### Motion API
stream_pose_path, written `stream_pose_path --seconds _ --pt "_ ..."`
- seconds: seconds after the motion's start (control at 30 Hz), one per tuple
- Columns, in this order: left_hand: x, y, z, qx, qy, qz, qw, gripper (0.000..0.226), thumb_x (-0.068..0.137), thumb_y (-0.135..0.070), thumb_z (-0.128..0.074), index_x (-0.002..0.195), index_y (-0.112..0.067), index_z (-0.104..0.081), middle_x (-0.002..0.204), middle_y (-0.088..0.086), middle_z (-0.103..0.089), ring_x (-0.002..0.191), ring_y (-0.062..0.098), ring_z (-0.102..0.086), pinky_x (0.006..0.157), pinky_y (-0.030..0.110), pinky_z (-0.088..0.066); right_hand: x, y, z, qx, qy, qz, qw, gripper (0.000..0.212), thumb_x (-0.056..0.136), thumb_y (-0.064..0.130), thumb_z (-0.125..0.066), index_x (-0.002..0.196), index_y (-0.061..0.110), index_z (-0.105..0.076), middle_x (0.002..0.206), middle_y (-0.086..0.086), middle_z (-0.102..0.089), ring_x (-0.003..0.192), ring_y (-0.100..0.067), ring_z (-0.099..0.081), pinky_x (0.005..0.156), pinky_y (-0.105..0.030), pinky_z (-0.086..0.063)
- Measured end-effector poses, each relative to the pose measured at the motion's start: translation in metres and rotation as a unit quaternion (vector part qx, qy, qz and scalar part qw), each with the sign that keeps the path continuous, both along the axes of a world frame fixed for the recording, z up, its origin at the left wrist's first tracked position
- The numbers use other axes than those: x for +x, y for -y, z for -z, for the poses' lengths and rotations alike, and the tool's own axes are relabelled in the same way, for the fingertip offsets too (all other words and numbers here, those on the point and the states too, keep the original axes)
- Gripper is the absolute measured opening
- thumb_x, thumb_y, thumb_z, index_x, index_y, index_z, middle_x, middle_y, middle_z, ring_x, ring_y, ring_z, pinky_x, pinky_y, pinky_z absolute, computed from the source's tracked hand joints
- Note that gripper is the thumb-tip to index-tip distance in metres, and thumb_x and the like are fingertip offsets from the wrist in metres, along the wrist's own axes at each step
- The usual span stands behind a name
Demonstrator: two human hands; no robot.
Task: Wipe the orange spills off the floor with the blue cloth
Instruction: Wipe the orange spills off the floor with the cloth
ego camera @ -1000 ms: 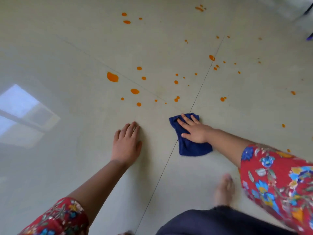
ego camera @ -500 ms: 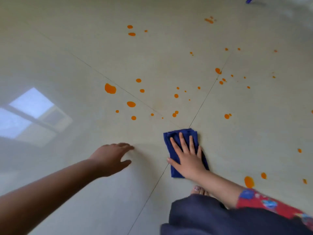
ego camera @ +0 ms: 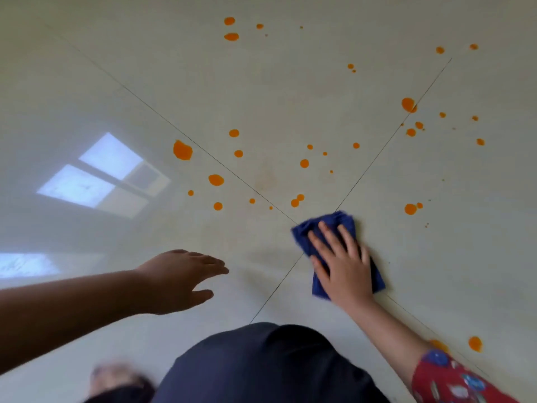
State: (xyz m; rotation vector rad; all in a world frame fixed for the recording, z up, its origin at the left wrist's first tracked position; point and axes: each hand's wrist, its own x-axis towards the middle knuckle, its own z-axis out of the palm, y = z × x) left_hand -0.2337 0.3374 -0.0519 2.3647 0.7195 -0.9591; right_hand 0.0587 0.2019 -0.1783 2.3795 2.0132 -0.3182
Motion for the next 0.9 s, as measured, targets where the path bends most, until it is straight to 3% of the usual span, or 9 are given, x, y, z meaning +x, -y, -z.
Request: stream_pose_path --seconds 0.1,0.23,0.33,0.4,0.57,0.7,0.77,0.9 --pt "0.002 -0.021 -0.008 0.011 -0.009 0.029 0.999 0.055 0.099 -0.050 -0.034 0.150 -0.042 -0.016 0.157 -0.020 -0.019 0.143 0.002 -0.022 0.116 0.023 -0.015 -0.002 -0.060 0.004 0.014 0.017 0.067 0.997 0.054 0.093 0.053 -0.041 0.144 0.036 -0.041 0.156 0.006 -0.034 0.144 -0.030 -0.029 0.107 -0.055 -0.025" --pt "0.008 -0.056 0.005 0.049 0.010 0.025 0.998 0.057 0.098 -0.050 -0.035 0.151 -0.039 -0.016 0.157 -0.019 -0.020 0.144 0.004 -0.022 0.116 0.024 -0.017 -0.036 -0.070 0.012 0.017 0.023 -0.009 1.000 0.055 0.096 0.049 -0.035 0.148 0.033 -0.034 0.159 0.005 -0.026 0.148 -0.032 -0.019 0.111 -0.064 -0.016" --pt "0.008 -0.079 0.034 0.107 0.114 -0.073 0.985 0.064 0.089 -0.060 -0.027 0.149 -0.037 -0.026 0.156 -0.015 -0.027 0.142 0.010 -0.030 0.113 0.028 -0.025 -0.025 -0.039 0.017 0.025 0.014 -0.083 0.996 0.051 0.098 0.043 -0.034 0.147 0.030 -0.039 0.159 0.009 -0.024 0.148 -0.024 -0.020 0.115 -0.054 -0.021" --pt "0.003 -0.091 0.055 0.173 0.201 -0.147 0.953 0.066 0.090 -0.058 -0.028 0.150 -0.030 -0.029 0.156 -0.011 -0.029 0.142 0.014 -0.033 0.112 0.031 -0.029 -0.004 -0.034 0.019 0.033 0.001 -0.098 0.995 0.050 0.099 0.041 -0.032 0.147 0.029 -0.039 0.159 0.008 -0.024 0.148 -0.020 -0.019 0.115 -0.048 -0.022" --pt "-0.022 -0.107 0.095 0.222 0.232 -0.272 0.907 0.061 0.096 -0.042 -0.036 0.153 -0.024 -0.022 0.160 -0.005 -0.019 0.147 0.018 -0.019 0.117 0.044 -0.025 -0.004 -0.086 0.012 0.030 0.000 0.011 0.999 0.052 0.098 0.040 -0.030 0.148 0.026 -0.037 0.158 0.002 -0.030 0.146 -0.026 -0.024 0.113 -0.046 -0.019" --pt "-0.034 -0.104 0.108 0.223 0.227 -0.278 0.906 0.059 0.098 -0.045 -0.032 0.153 -0.025 -0.022 0.160 -0.007 -0.016 0.149 0.014 -0.012 0.119 0.040 -0.018 0.000 -0.073 0.015 0.010 -0.001 -0.227 0.974 0.052 0.099 0.044 -0.031 0.150 0.032 -0.031 0.161 0.007 -0.021 0.148 -0.024 -0.020 0.115 -0.047 -0.019" --pt "-0.042 -0.102 0.117 0.231 0.234 -0.305 0.894 0.059 0.098 -0.043 -0.034 0.153 -0.025 -0.022 0.160 -0.009 -0.015 0.149 0.014 -0.010 0.119 0.038 -0.014 0.022 -0.076 0.016 0.013 -0.003 -0.295 0.955 0.053 0.098 0.048 -0.033 0.150 0.036 -0.030 0.161 0.009 -0.020 0.149 -0.023 -0.018 0.116 -0.050 -0.017" --pt "-0.049 -0.095 0.130 0.259 0.267 -0.357 0.857 0.057 0.098 -0.034 -0.038 0.152 -0.022 -0.025 0.160 -0.007 -0.018 0.149 0.013 -0.012 0.120 0.039 -0.015 0.015 -0.130 0.010 0.023 0.033 -0.137 0.990 0.057 0.096 0.053 -0.032 0.150 0.037 -0.027 0.161 0.004 -0.020 0.149 -0.031 -0.014 0.115 -0.061 -0.013"
